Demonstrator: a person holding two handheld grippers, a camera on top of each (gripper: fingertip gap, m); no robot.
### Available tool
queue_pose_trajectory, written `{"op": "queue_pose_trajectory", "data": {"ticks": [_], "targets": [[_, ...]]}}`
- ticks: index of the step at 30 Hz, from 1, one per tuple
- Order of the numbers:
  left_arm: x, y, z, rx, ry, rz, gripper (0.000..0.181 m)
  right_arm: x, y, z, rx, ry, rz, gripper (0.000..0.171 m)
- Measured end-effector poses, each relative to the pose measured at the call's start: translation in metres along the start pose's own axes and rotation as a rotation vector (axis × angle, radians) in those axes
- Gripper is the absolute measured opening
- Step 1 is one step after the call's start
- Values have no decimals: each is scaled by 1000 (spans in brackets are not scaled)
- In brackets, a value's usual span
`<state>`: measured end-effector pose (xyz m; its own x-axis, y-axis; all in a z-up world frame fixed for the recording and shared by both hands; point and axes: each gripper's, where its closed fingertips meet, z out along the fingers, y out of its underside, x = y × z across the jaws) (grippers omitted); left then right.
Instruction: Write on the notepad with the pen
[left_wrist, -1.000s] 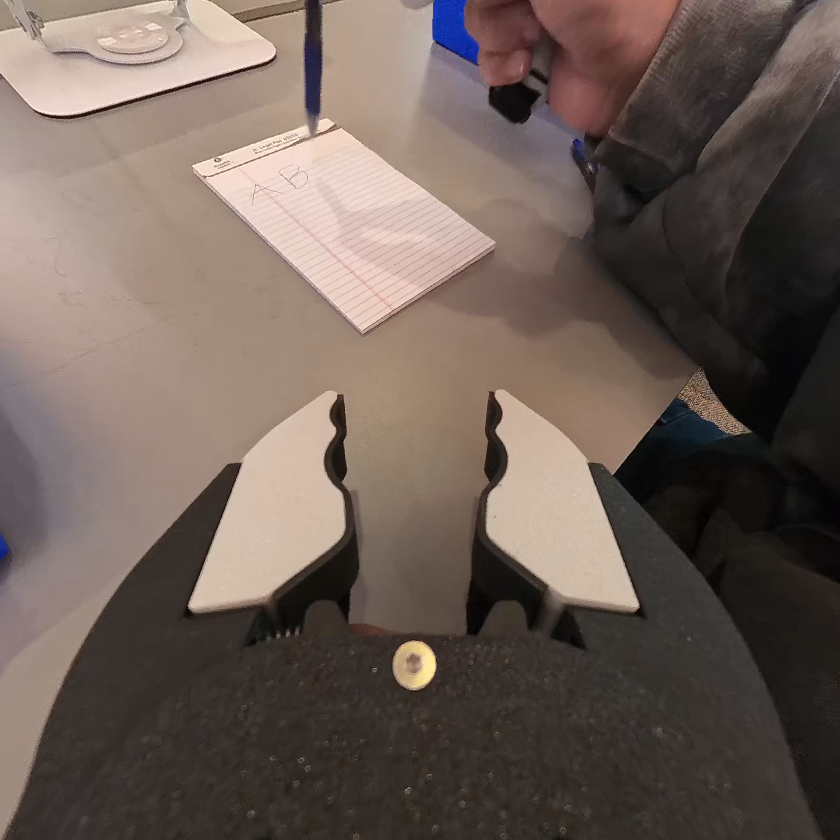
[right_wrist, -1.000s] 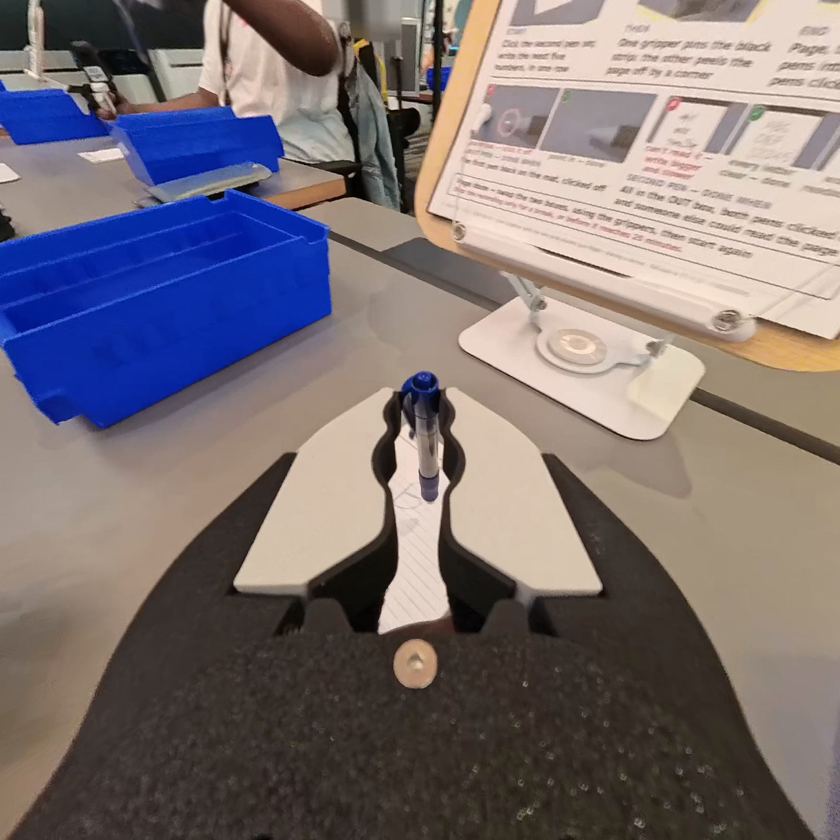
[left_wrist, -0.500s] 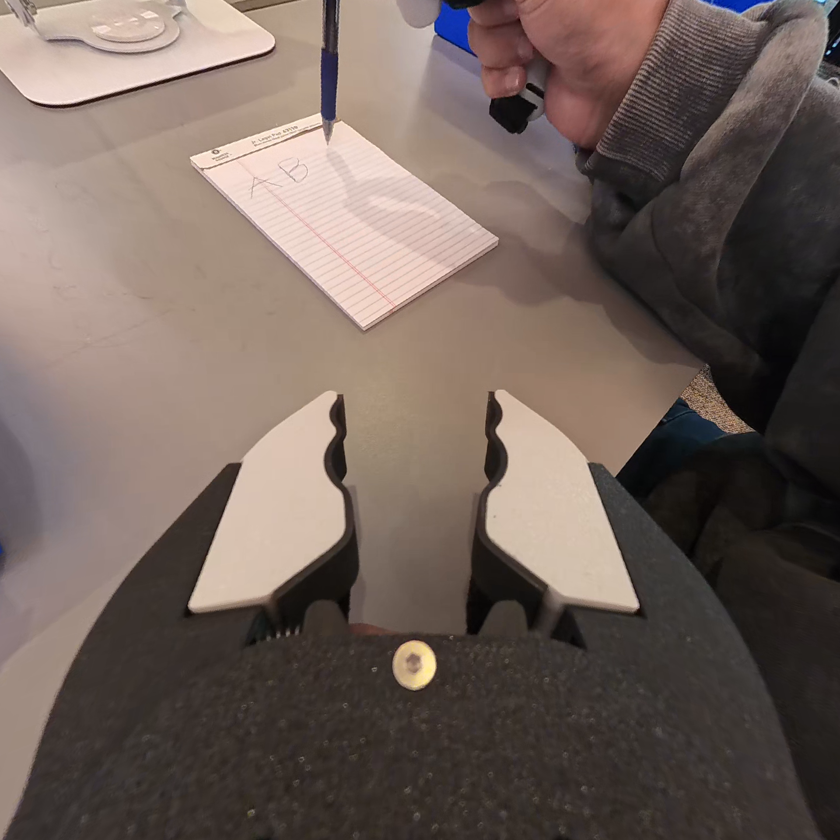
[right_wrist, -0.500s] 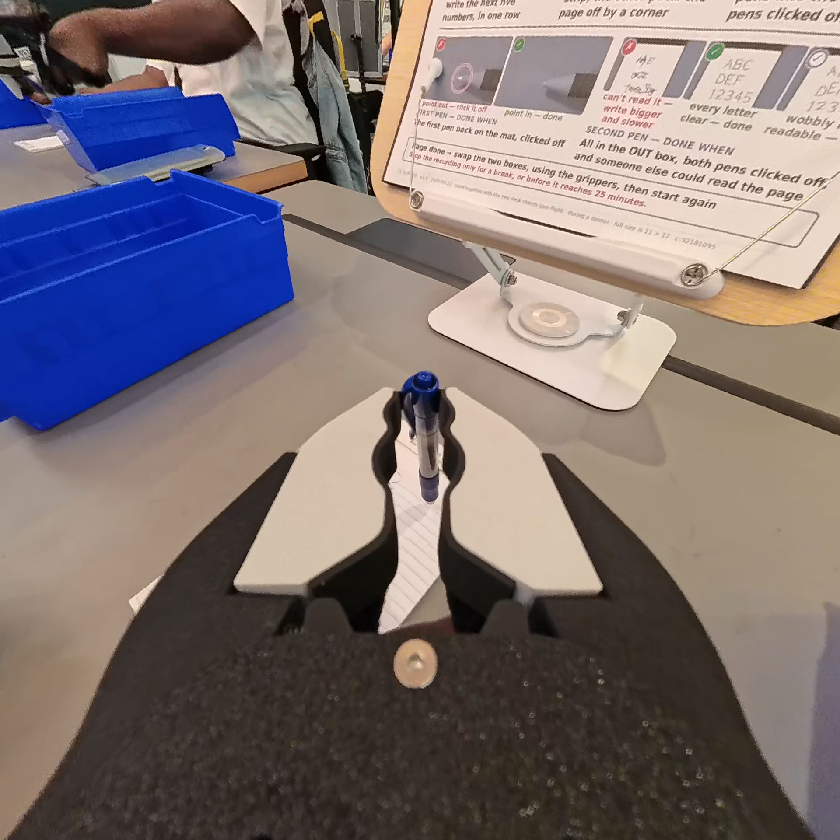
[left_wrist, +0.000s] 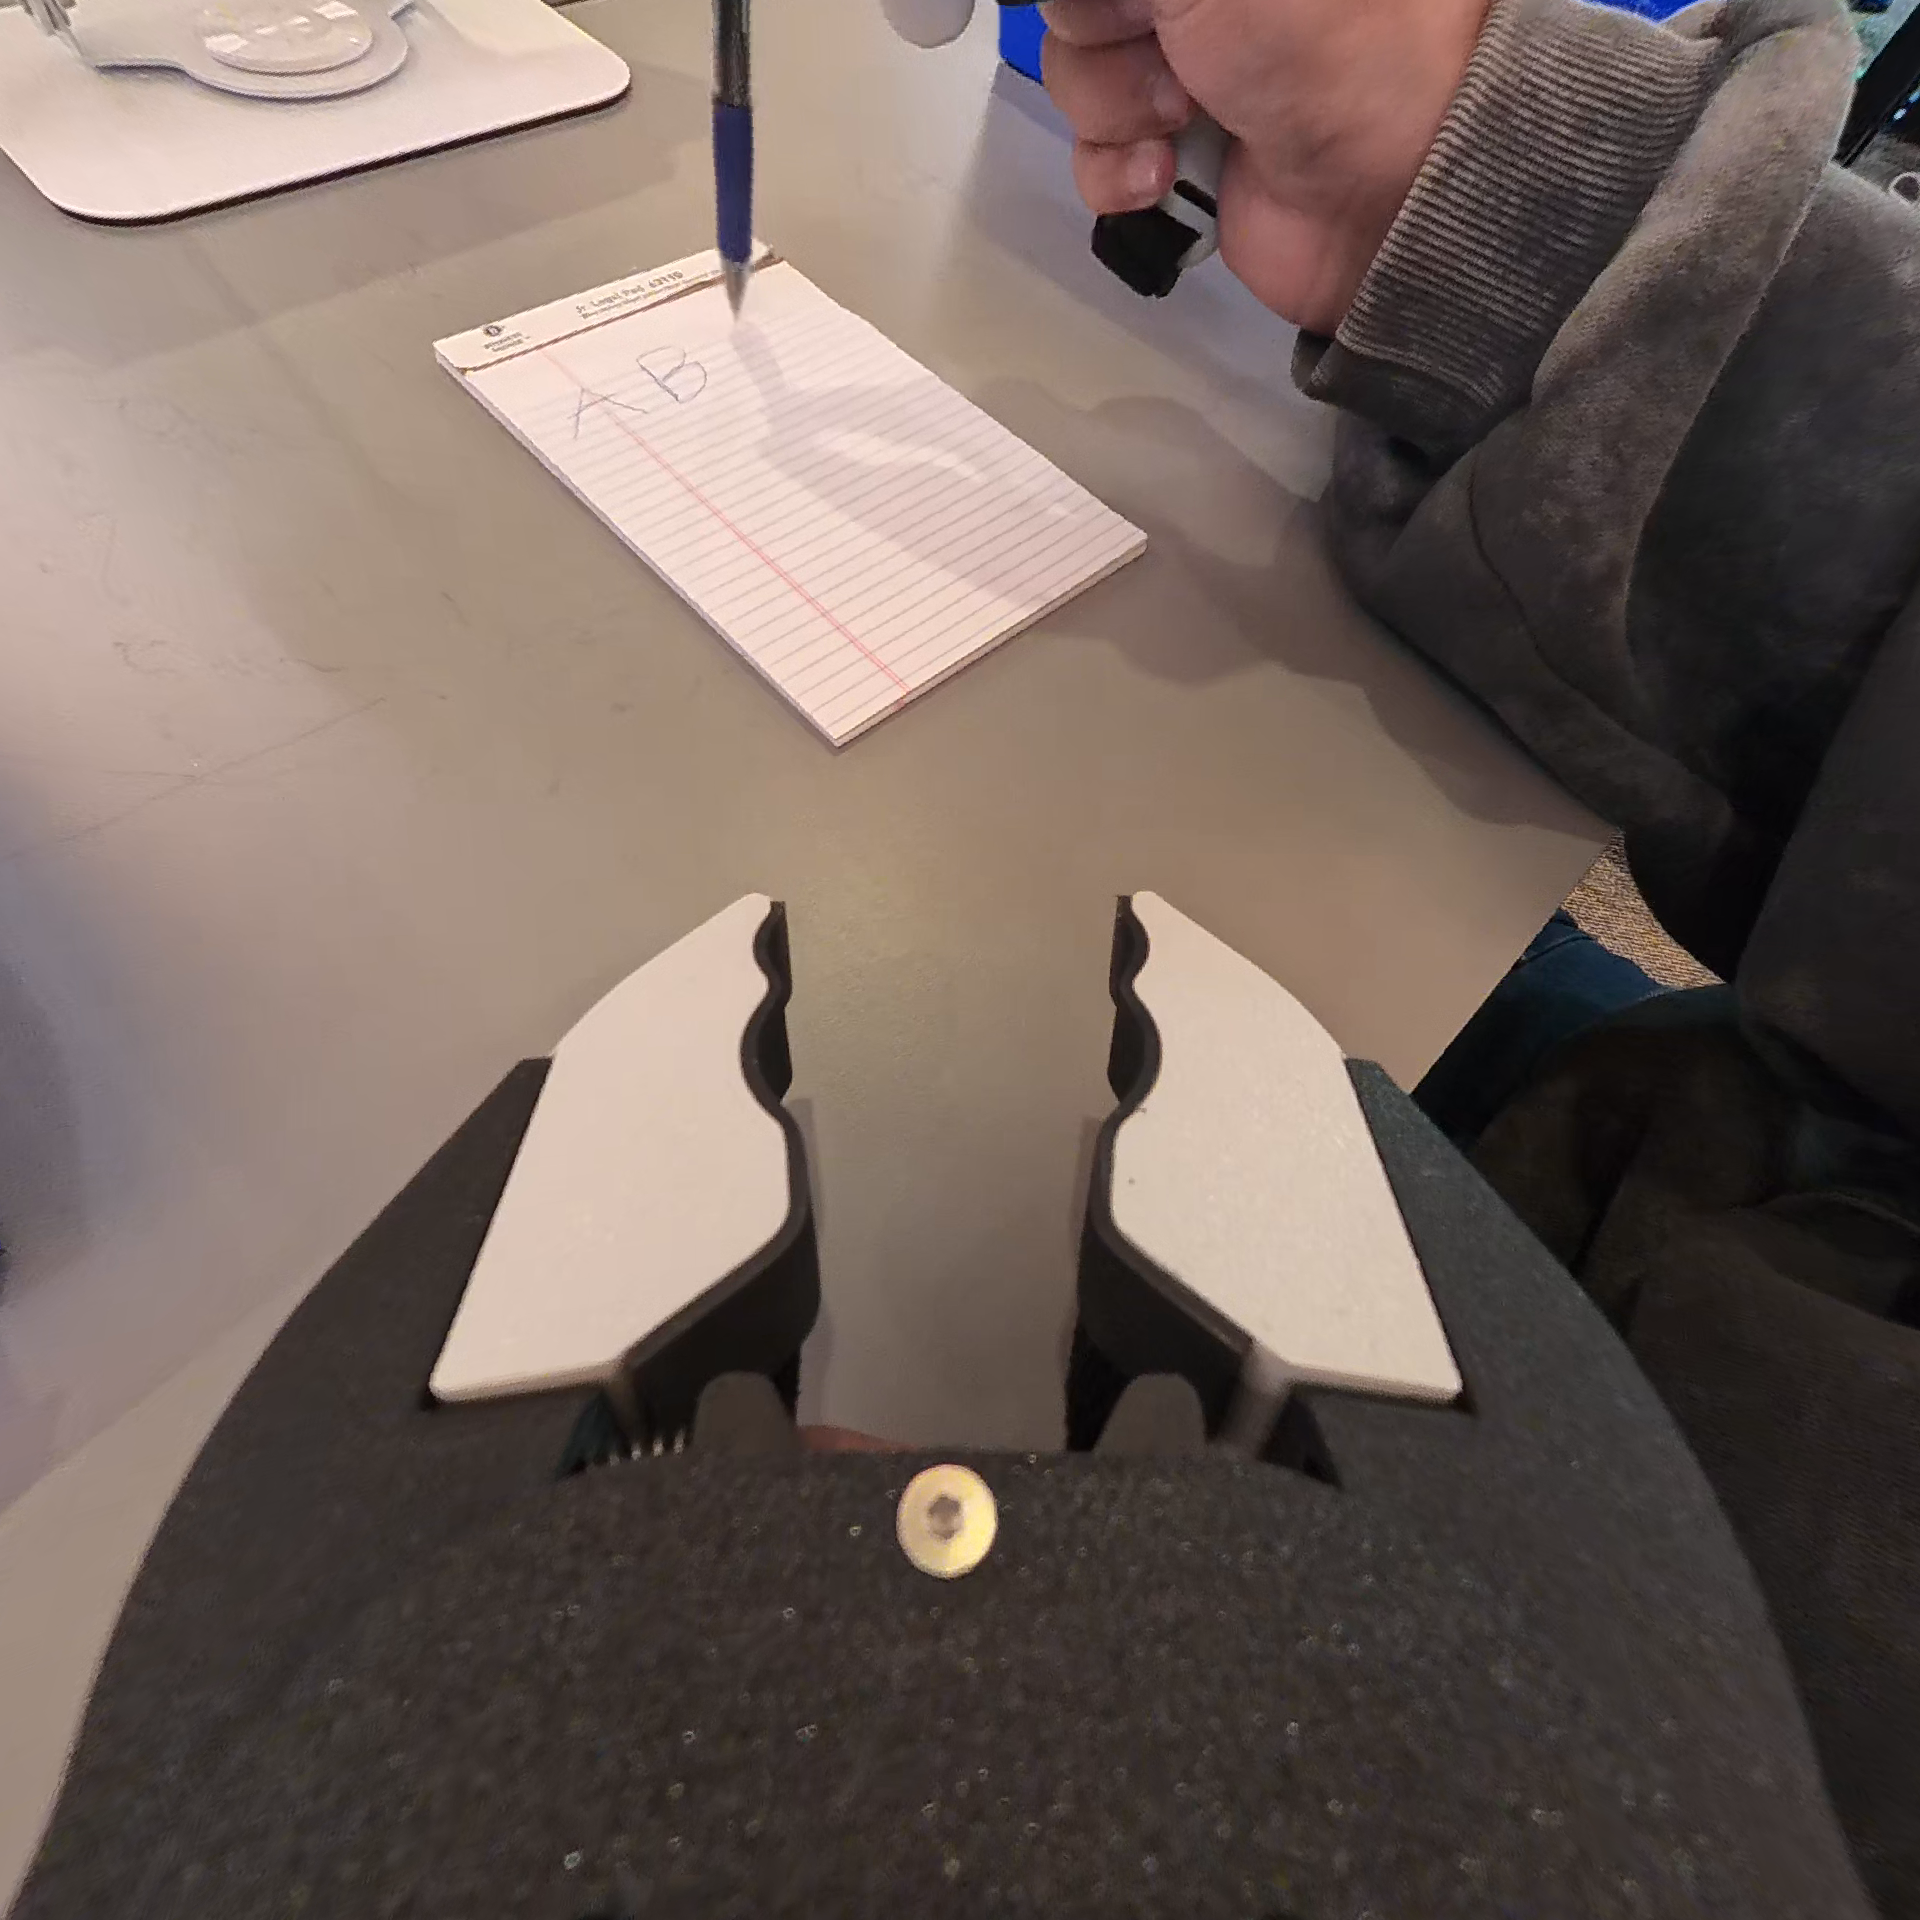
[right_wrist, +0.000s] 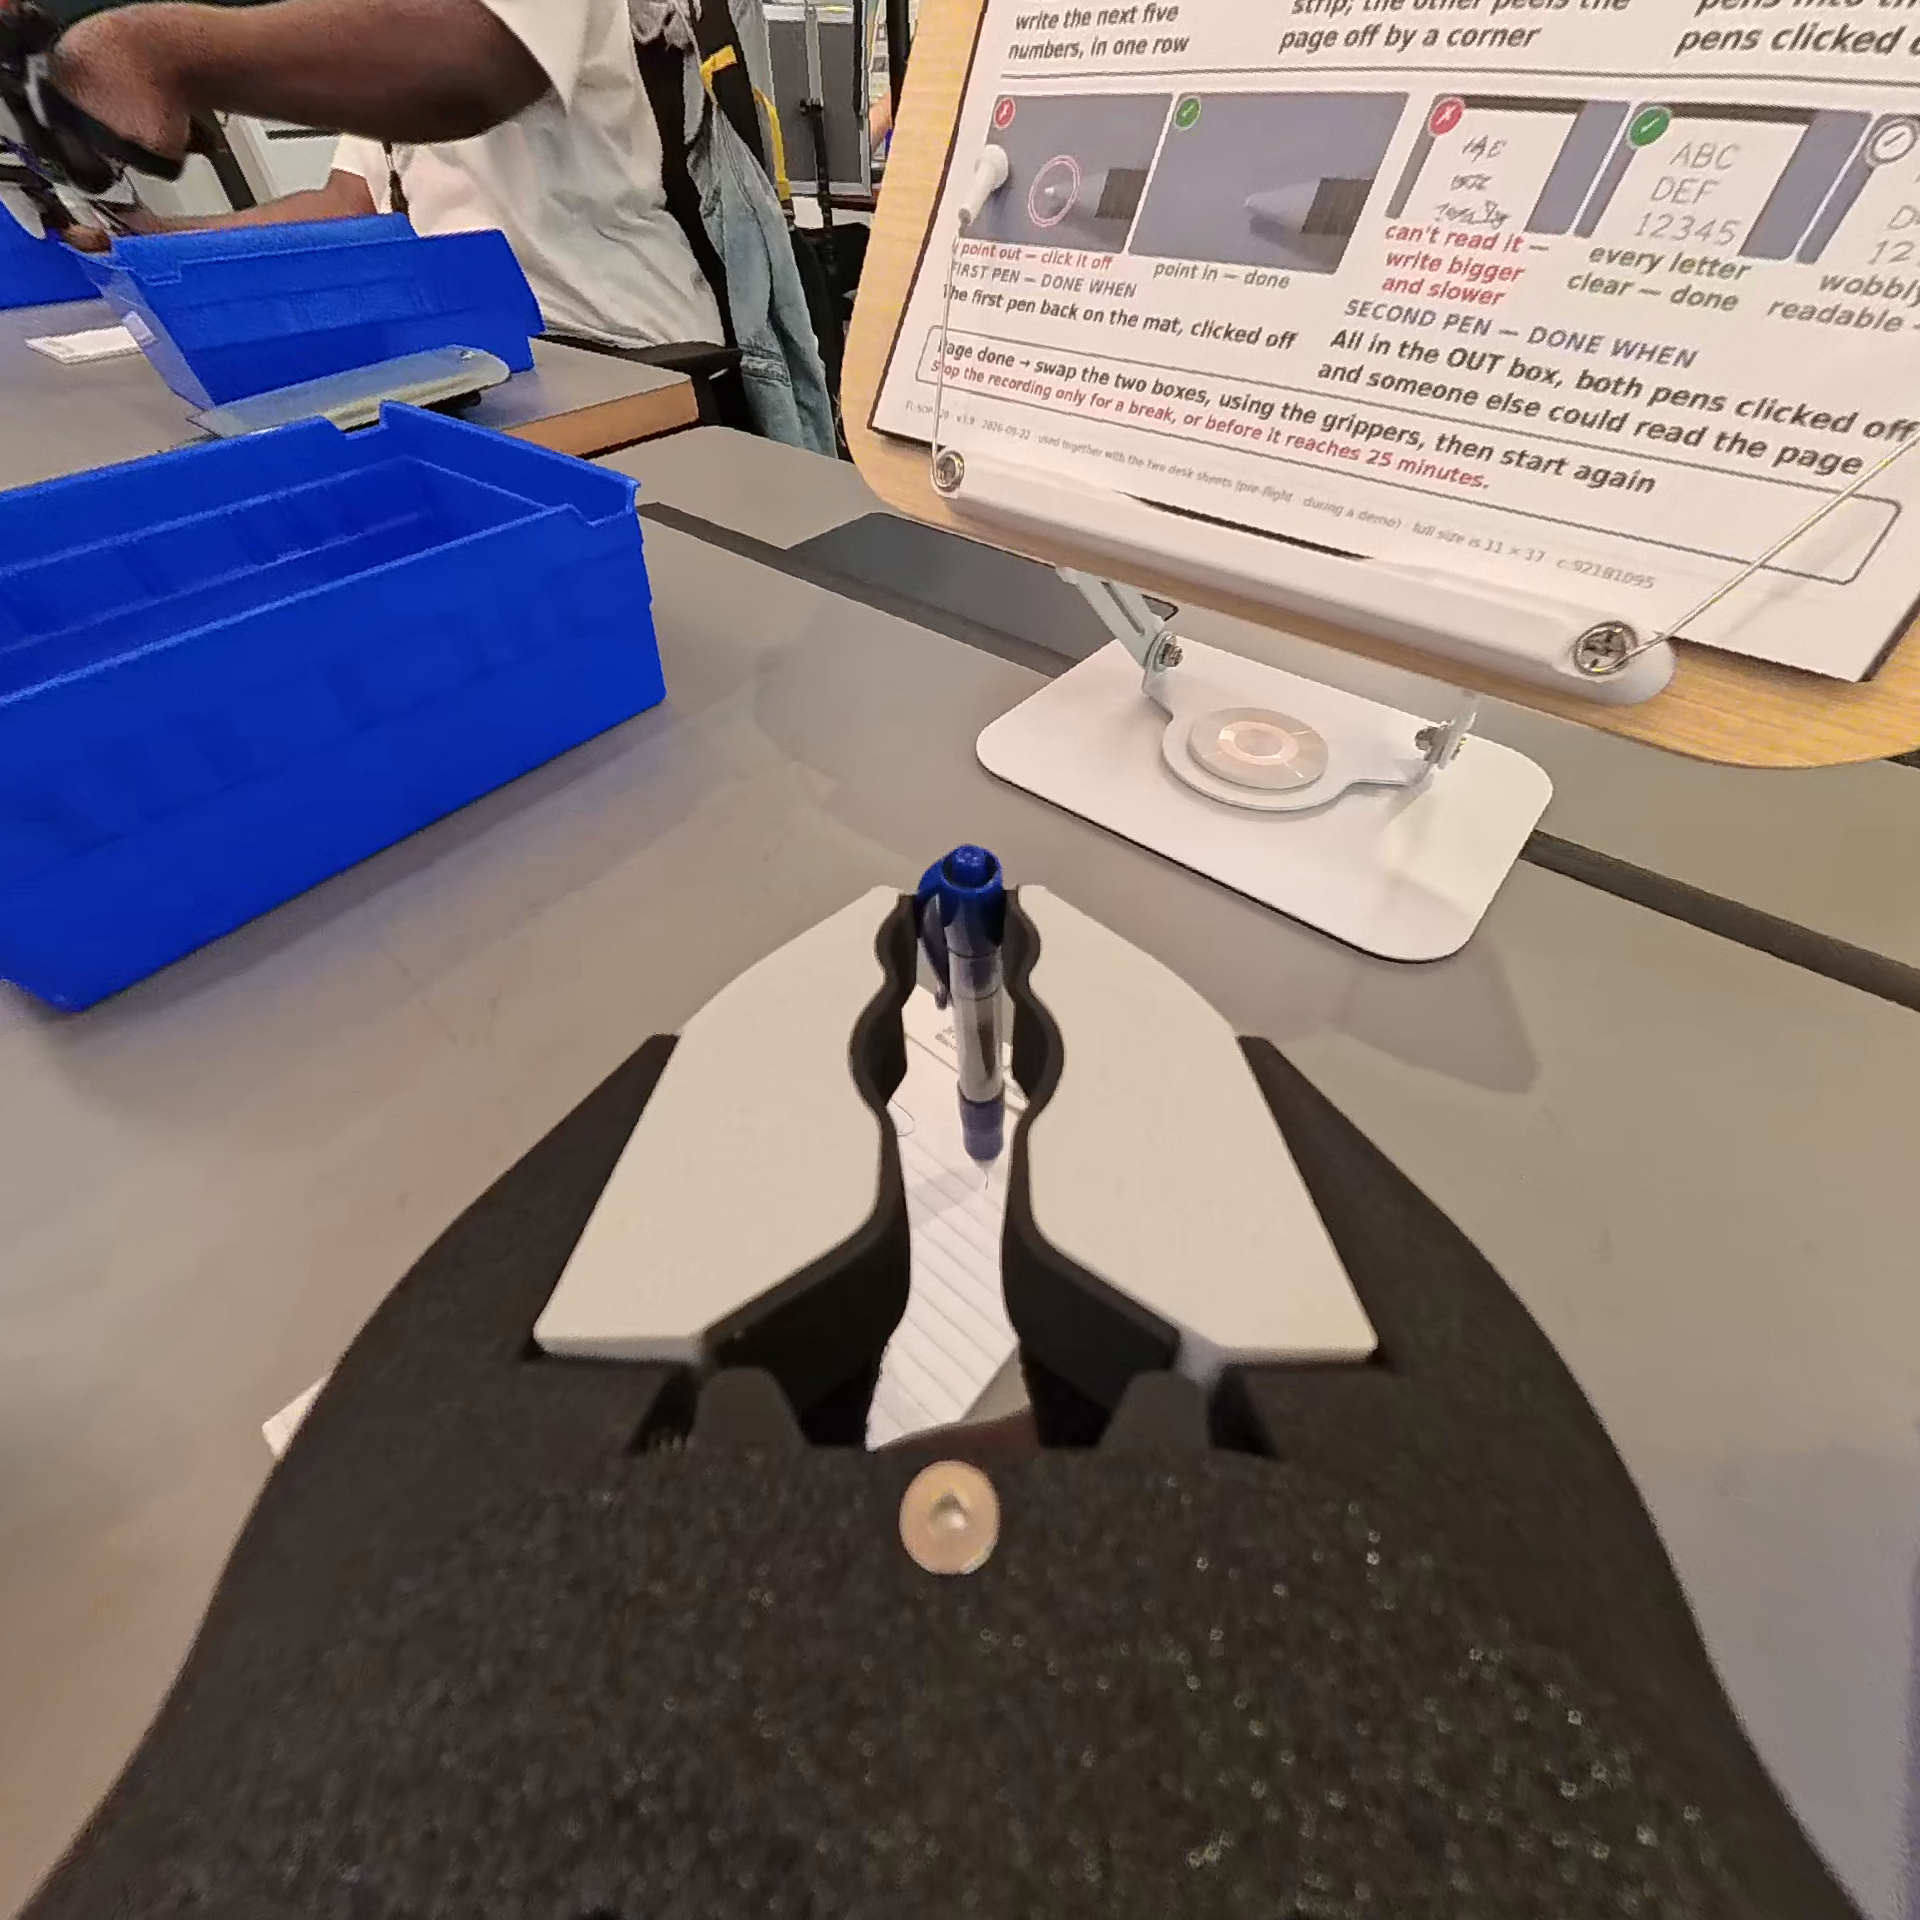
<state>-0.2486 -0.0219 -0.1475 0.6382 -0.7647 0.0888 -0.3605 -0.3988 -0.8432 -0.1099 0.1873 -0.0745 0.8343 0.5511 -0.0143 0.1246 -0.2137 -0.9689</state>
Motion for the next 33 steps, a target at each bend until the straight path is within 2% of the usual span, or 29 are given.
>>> {"op": "queue_pose_trajectory", "data": {"ticks": [12, 33], "targets": [[0, 0, -1, 0, 0, 1, 59, -14, 0, 5, -17, -44, -7, 15], [12, -2, -3, 3, -3, 42, 59, -24, 9, -18, -75, -55, -17, 15]]}}
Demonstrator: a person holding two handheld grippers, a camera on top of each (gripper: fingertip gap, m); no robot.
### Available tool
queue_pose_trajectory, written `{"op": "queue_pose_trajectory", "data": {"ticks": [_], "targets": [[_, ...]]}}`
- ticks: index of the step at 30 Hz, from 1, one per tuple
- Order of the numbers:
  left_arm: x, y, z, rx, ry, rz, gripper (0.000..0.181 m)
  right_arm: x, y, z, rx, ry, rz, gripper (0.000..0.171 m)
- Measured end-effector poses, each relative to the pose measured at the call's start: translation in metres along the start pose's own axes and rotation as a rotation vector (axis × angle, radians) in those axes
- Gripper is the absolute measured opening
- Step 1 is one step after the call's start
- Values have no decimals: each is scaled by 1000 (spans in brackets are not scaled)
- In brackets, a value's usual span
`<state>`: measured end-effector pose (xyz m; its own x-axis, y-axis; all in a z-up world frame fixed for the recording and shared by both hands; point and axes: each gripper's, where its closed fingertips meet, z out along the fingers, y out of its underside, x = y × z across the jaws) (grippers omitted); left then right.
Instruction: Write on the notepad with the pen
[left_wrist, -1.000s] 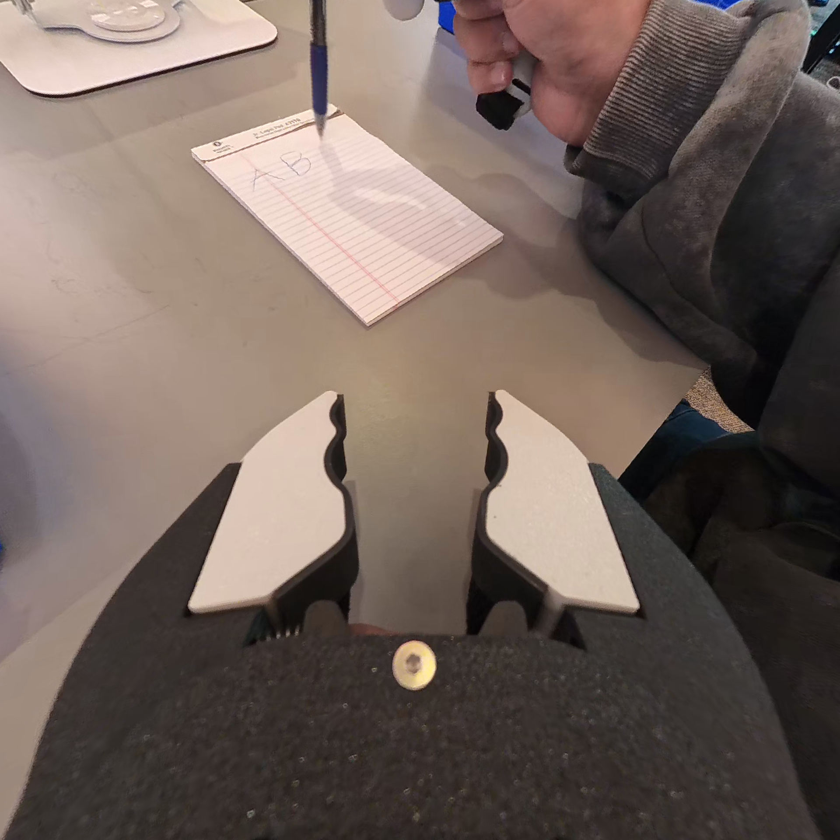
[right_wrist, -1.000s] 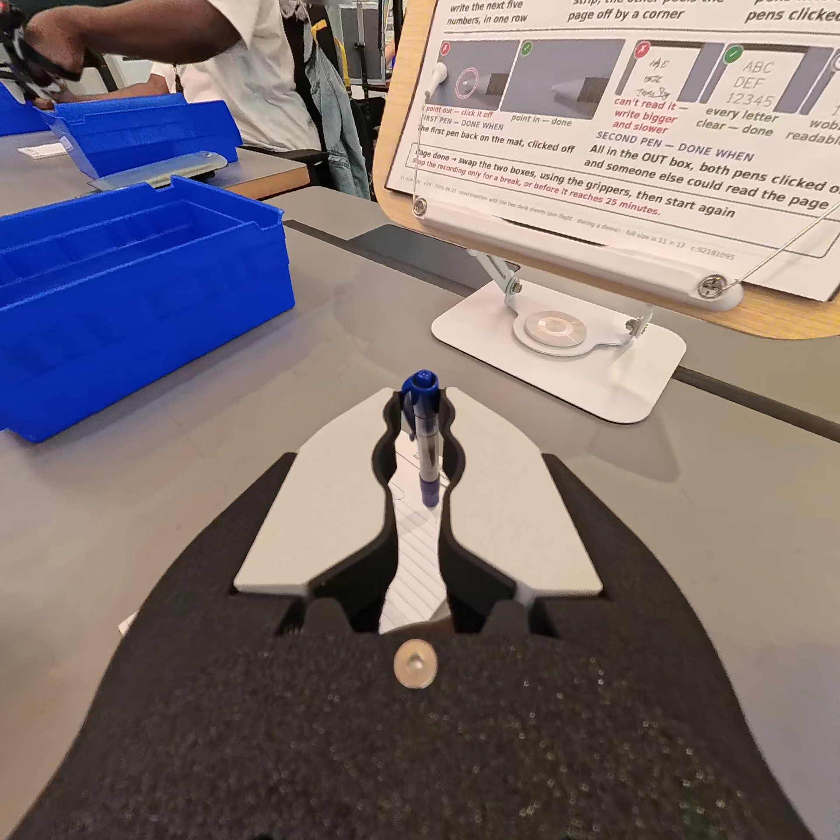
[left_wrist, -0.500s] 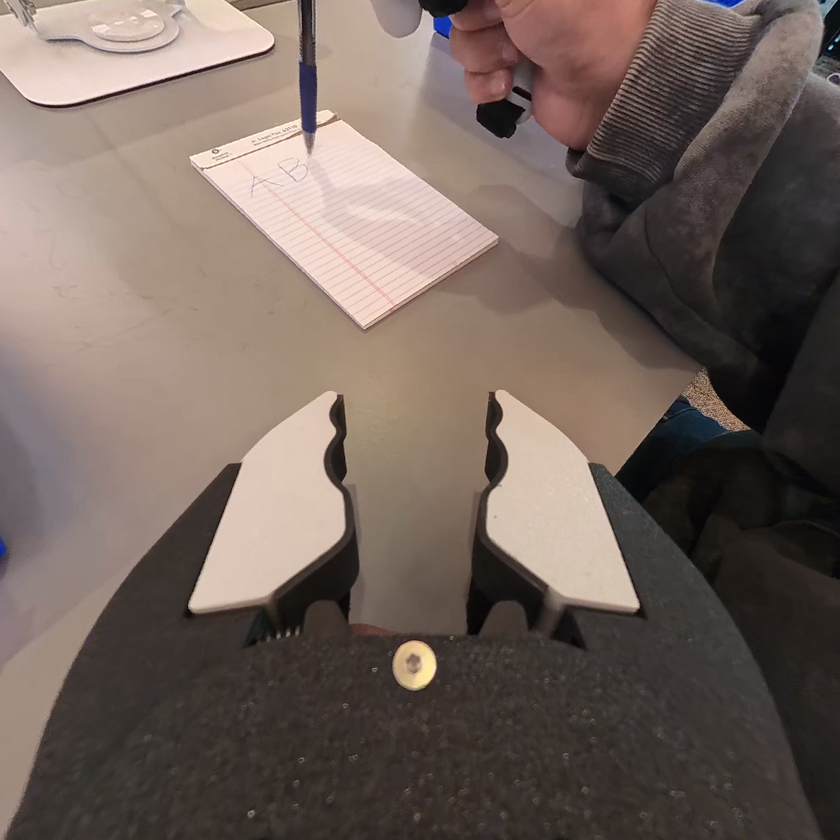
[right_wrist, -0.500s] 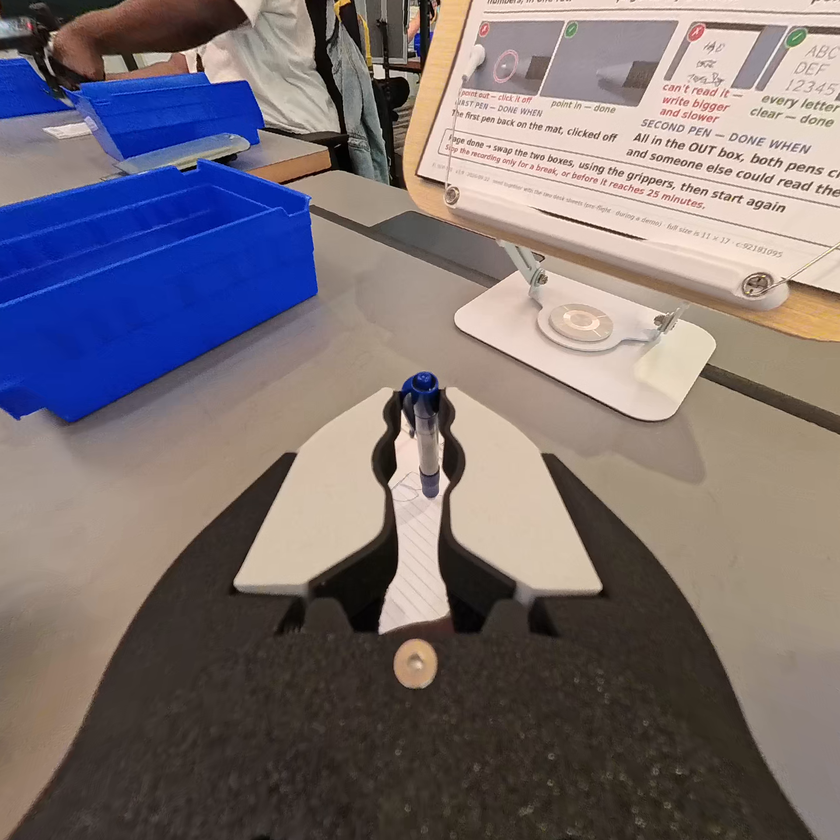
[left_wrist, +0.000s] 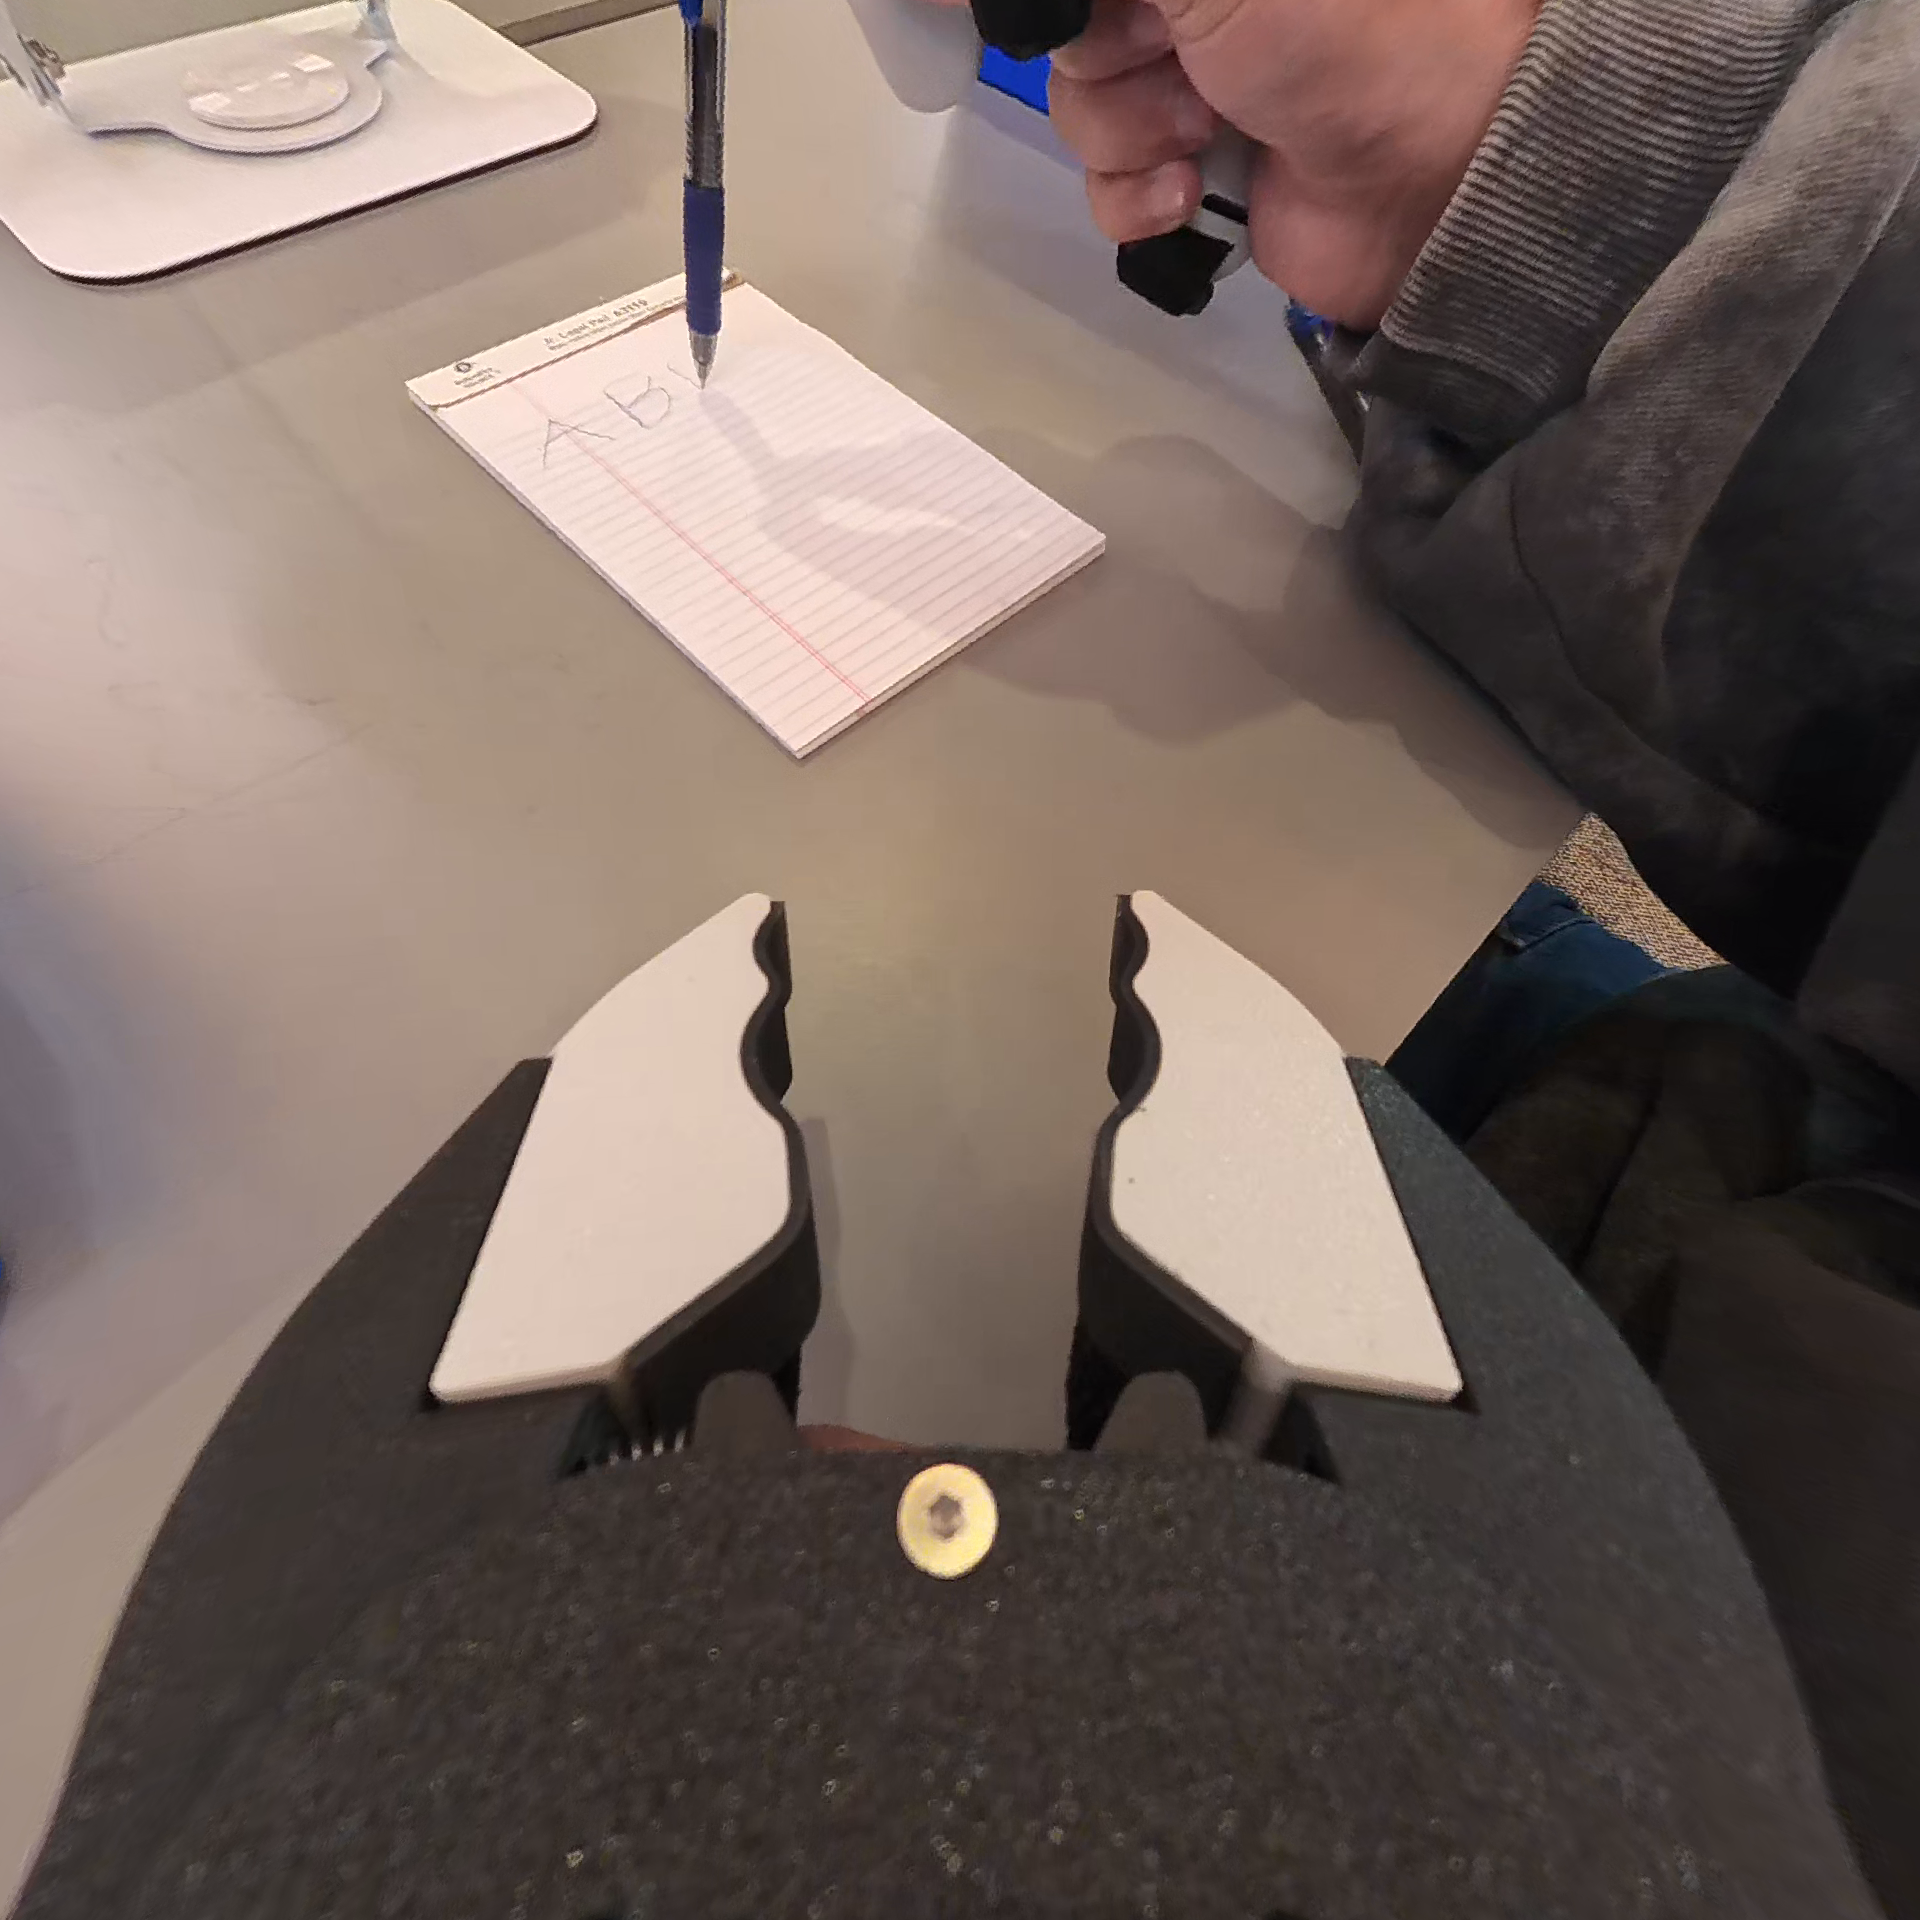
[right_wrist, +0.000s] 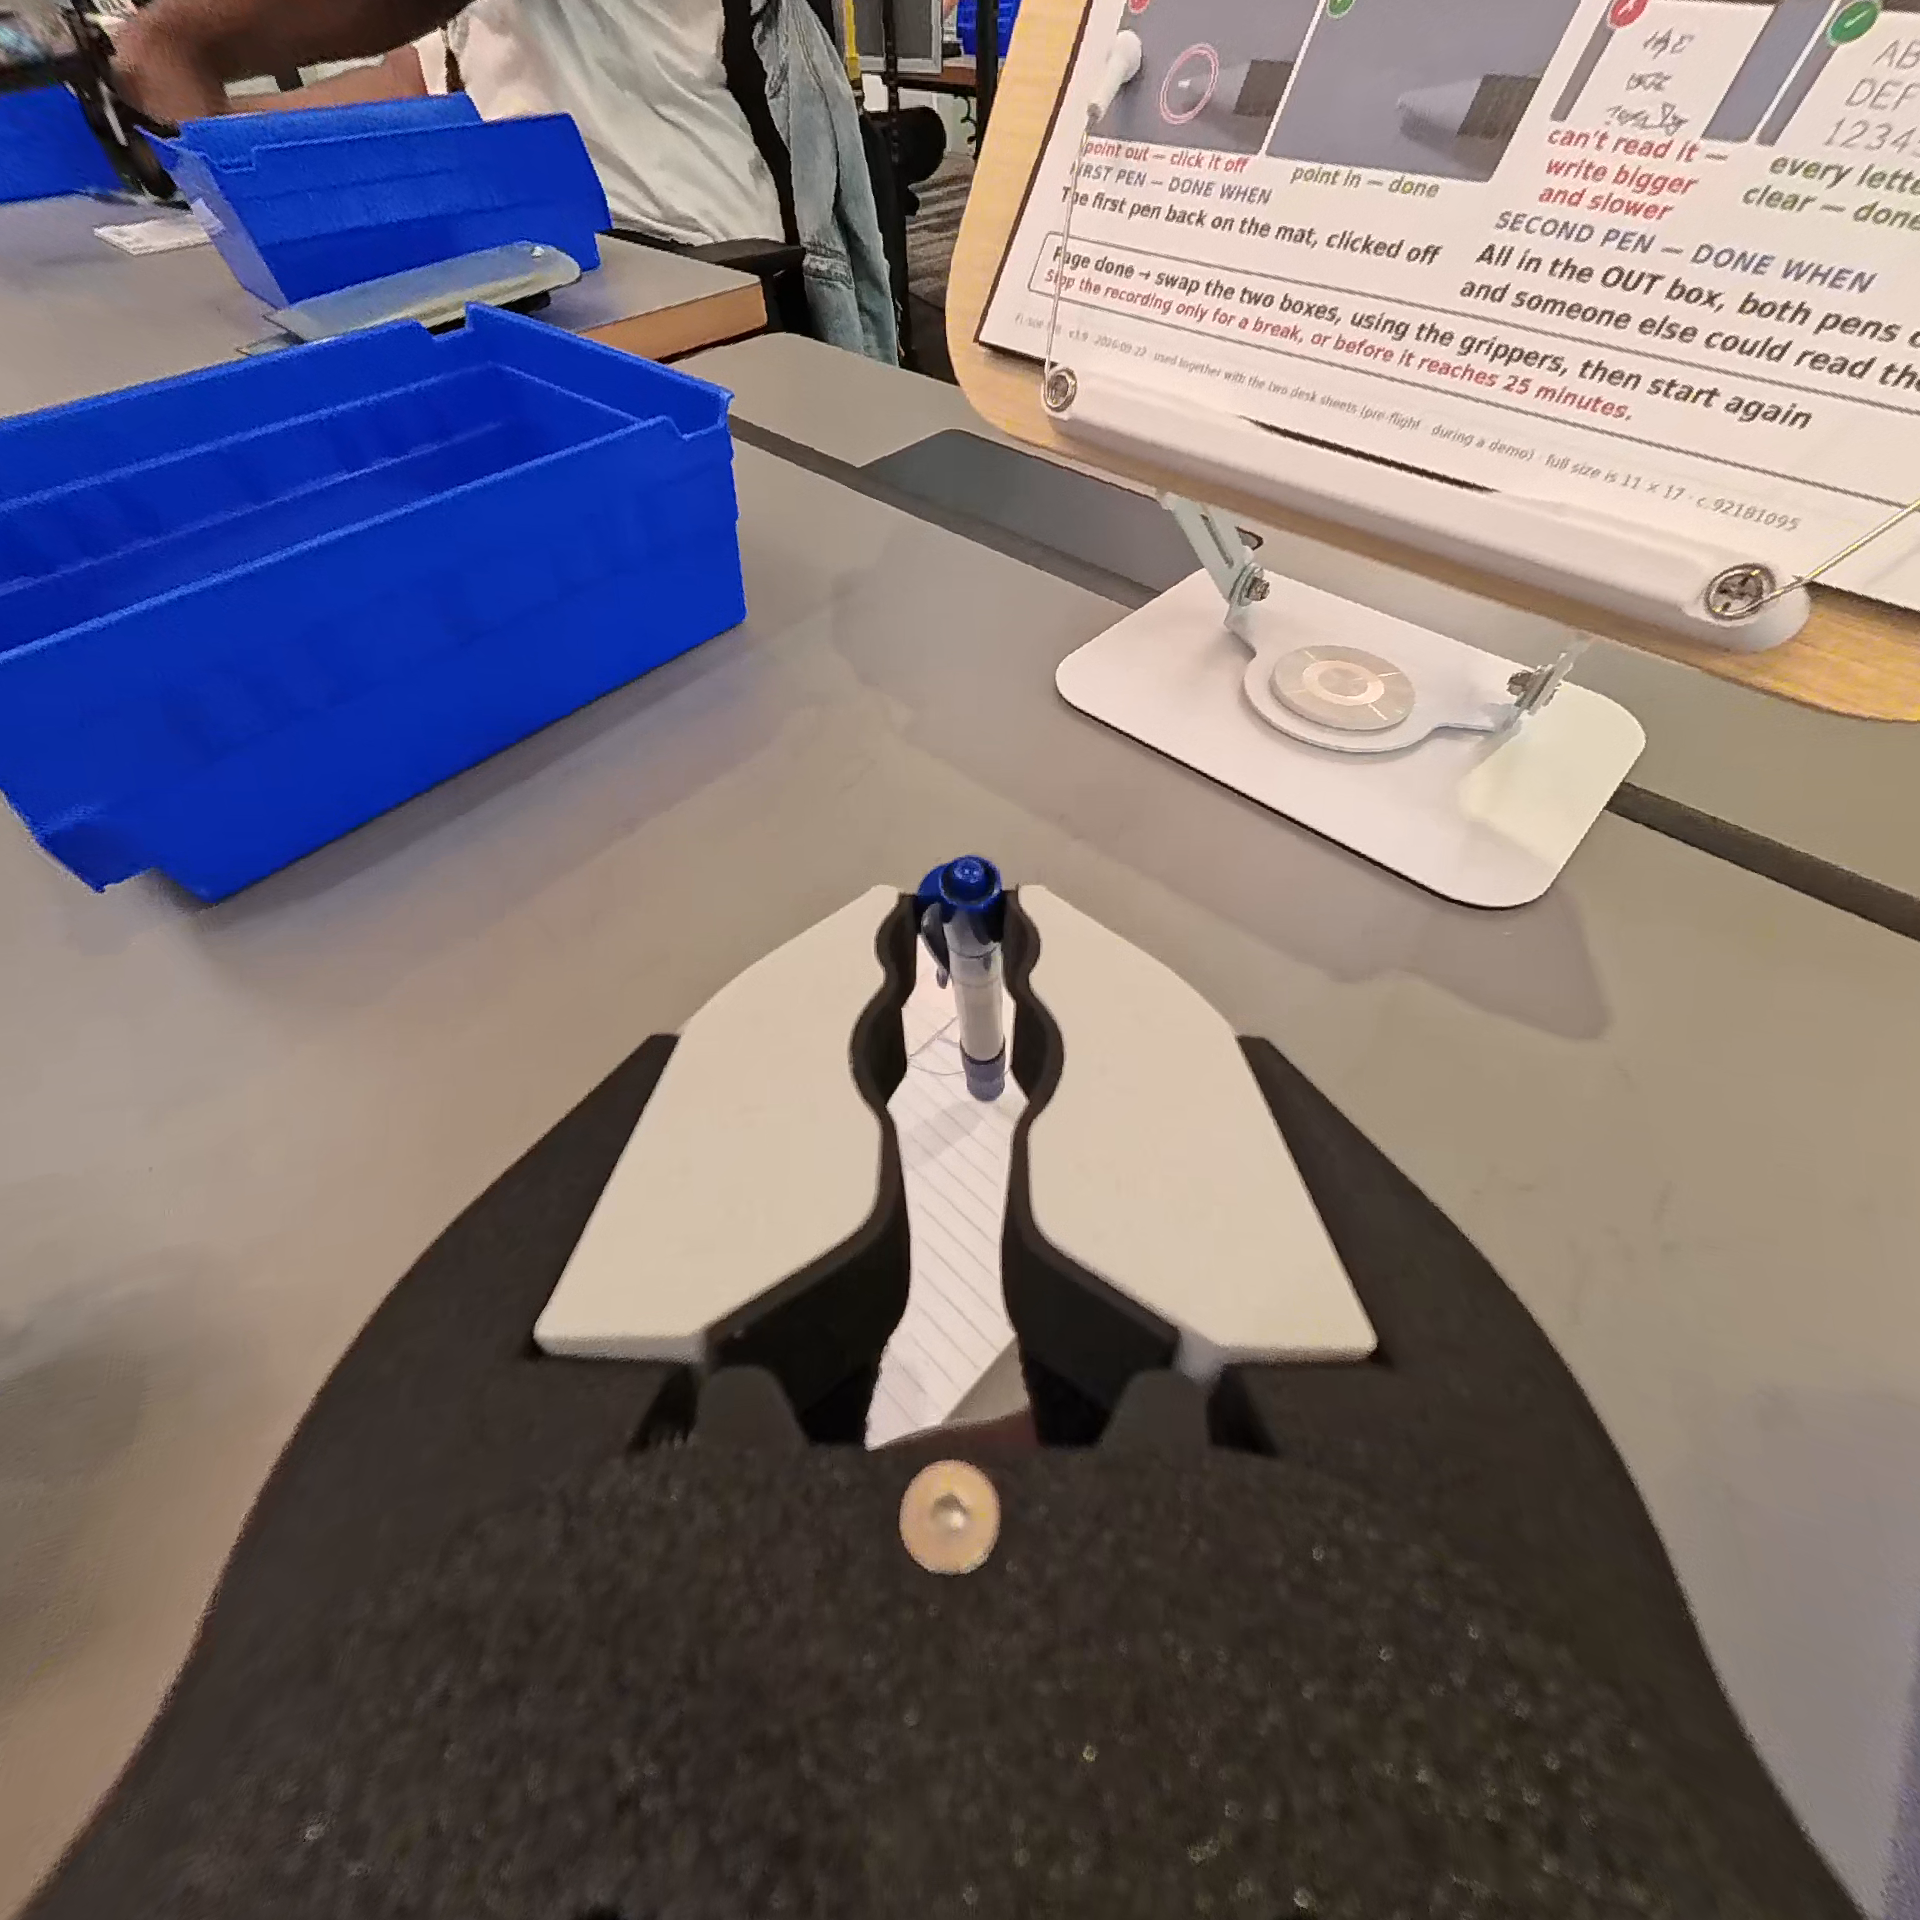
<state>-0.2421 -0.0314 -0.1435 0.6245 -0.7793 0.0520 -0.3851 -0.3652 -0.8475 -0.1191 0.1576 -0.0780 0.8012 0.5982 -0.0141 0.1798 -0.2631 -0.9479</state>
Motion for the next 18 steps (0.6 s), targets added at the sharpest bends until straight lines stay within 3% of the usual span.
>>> {"op": "queue_pose_trajectory", "data": {"ticks": [18], "targets": [[3, 2, 2, -9, 1, 11, 59, 17, 5, -14, -30, 41, -3, 15]]}}
